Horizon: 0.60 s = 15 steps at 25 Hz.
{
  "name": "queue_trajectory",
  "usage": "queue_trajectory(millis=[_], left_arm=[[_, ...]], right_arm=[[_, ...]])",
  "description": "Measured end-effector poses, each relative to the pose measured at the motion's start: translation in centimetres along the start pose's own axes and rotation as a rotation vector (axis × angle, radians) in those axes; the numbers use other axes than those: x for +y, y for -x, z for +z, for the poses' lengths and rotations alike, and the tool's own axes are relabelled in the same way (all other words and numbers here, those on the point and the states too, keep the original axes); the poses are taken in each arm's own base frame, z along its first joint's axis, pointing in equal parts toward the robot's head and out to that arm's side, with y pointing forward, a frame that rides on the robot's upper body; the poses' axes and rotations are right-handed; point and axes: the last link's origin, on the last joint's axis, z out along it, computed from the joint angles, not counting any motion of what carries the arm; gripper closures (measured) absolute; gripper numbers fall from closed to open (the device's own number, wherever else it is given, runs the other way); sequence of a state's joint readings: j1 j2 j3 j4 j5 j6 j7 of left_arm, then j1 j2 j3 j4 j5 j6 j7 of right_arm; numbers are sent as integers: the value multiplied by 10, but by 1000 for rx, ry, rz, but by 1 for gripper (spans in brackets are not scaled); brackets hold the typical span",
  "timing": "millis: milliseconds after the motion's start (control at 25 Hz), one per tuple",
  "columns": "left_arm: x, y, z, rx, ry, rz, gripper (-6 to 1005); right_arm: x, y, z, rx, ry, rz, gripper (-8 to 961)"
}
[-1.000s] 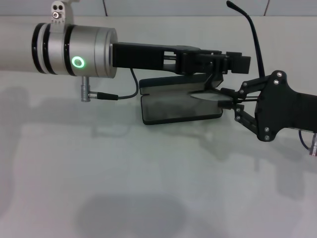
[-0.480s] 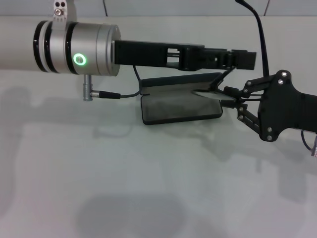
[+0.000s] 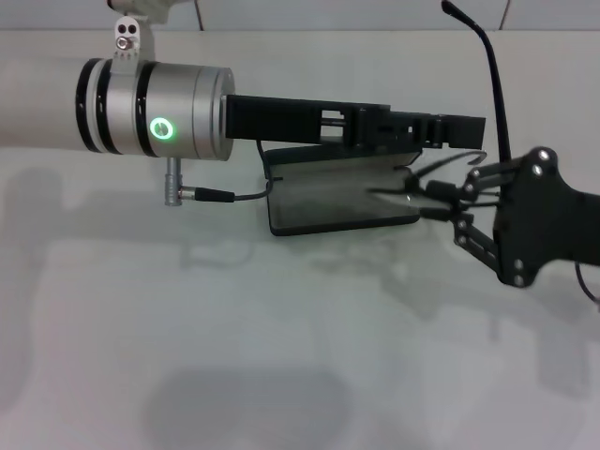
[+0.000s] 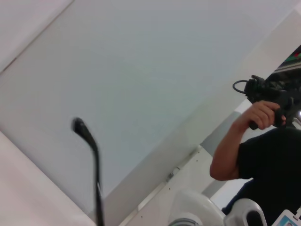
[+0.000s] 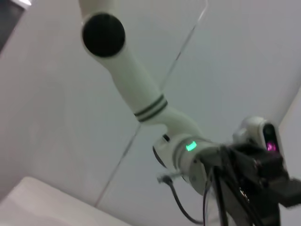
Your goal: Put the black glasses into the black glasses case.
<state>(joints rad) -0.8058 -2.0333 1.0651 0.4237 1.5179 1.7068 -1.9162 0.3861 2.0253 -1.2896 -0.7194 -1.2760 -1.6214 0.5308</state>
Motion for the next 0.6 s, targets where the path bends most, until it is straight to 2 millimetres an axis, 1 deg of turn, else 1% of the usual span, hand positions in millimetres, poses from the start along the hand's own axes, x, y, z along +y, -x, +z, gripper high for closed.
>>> queue_trajectory(millis=[80,240,360,480,600], left_arm=[[-2,0,-4,11,-17,12,444],[-14,4,-21,28,-117,18,444],[-22,8,-26,43,-174,31,444],[-24,8,-14,47,-175,94,443],[-21,9,-4,40,-150,183,443]], right_arm=[[6,8,-4,-54,33,-10,832],[22,29,-14,-202,99,-49,832],[29,39,-13,-286,152,-39,832],[33,41,0,-356,192,42,832],[25,33,26,-364,220,180,831]])
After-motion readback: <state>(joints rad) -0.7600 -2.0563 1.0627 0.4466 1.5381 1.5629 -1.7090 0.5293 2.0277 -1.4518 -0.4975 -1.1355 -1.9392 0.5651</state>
